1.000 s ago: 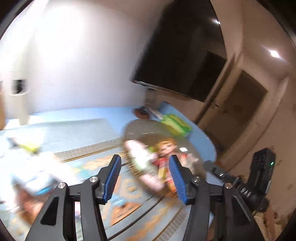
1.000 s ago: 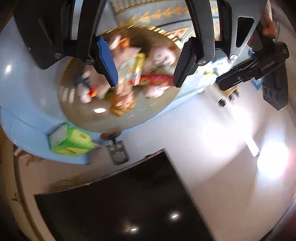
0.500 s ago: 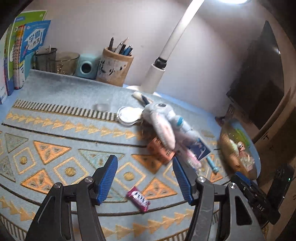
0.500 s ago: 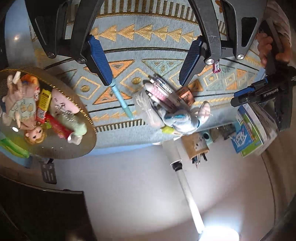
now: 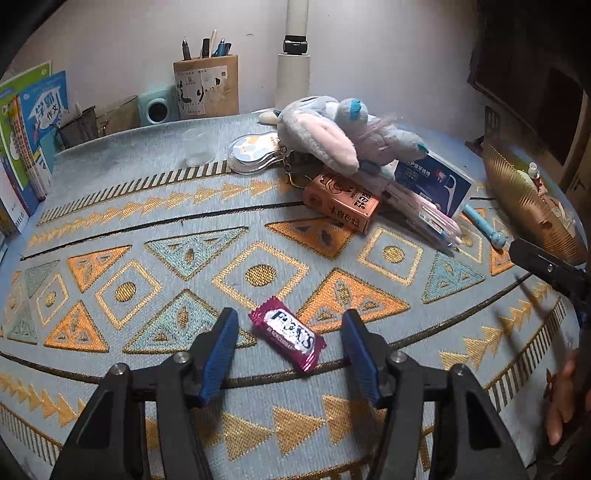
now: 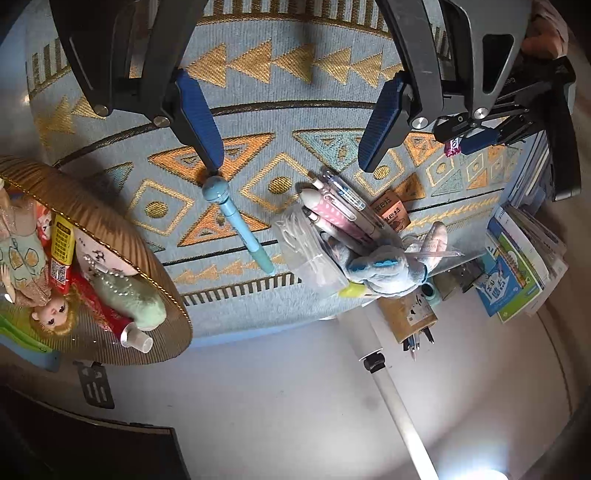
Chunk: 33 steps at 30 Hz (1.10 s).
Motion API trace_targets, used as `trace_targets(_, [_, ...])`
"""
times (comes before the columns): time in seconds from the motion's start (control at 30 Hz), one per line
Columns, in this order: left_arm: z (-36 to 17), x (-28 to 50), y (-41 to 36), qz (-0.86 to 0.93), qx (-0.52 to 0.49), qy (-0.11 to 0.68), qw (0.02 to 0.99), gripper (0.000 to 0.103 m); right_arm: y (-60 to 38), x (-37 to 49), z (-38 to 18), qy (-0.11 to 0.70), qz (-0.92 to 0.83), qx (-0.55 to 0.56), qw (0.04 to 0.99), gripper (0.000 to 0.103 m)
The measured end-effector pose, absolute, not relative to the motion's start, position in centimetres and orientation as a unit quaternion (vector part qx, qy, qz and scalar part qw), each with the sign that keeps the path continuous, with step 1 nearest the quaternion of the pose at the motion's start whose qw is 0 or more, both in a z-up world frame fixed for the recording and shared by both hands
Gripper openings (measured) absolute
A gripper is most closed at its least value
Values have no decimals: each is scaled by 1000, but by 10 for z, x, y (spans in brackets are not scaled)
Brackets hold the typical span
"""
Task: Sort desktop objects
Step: 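Grasp the purple candy bar with the left gripper while the right gripper grasps the blue pen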
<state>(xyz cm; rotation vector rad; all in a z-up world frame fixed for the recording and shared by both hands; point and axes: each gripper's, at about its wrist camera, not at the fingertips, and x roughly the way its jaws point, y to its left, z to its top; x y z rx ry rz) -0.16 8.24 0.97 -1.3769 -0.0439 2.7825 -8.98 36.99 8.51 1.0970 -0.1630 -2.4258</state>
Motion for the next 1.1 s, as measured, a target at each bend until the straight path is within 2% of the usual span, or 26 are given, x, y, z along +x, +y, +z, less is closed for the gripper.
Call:
trace_targets(0.03, [9, -3, 83, 898, -440, -9, 17, 24, 372, -90, 86, -60, -885, 399, 232, 75])
trace_targets(0.07, [10, -3, 81, 901, -434, -9, 14, 14, 374, -91, 87, -59, -887, 398, 229, 75])
trace_targets(0.27, [8, -8, 58, 898, -426, -93, 59, 13, 375, -104, 99, -32, -898, 388, 206, 75])
trace_targets(0.4, [11, -7, 58, 897, -425, -103, 65, 13, 358, -121, 94, 21, -887, 415, 200, 74])
trace_targets(0.47, [11, -8, 58, 897, -425, -105, 69, 13, 346, -126, 91, 60, -886, 418, 193, 59])
trace_targets(0.53, [12, -10, 58, 896, -425, -107, 73, 13, 337, -129, 91, 83, -889, 413, 181, 57])
trace_targets(0.8, [13, -15, 57, 894, -424, -115, 83, 13, 313, -160, 68, 102, -881, 438, 149, 56])
trace_targets(0.9, [14, -17, 57, 894, -425, -116, 87, 13, 321, -168, 59, 68, -876, 452, 153, 57])
trace_targets(0.93, [14, -18, 57, 893, -425, -117, 88, 14, 323, -166, 60, 68, -877, 450, 152, 54])
trace_targets(0.97, [14, -19, 57, 893, -425, -118, 88, 14, 324, -163, 61, 71, -877, 451, 148, 38])
trace_targets(1.03, [15, -20, 57, 893, -424, -119, 90, 14, 328, -155, 63, 65, -872, 457, 160, 13])
trace_targets(1.1, [16, -21, 58, 893, -424, -119, 93, 14, 335, -145, 64, 41, -866, 467, 175, 11])
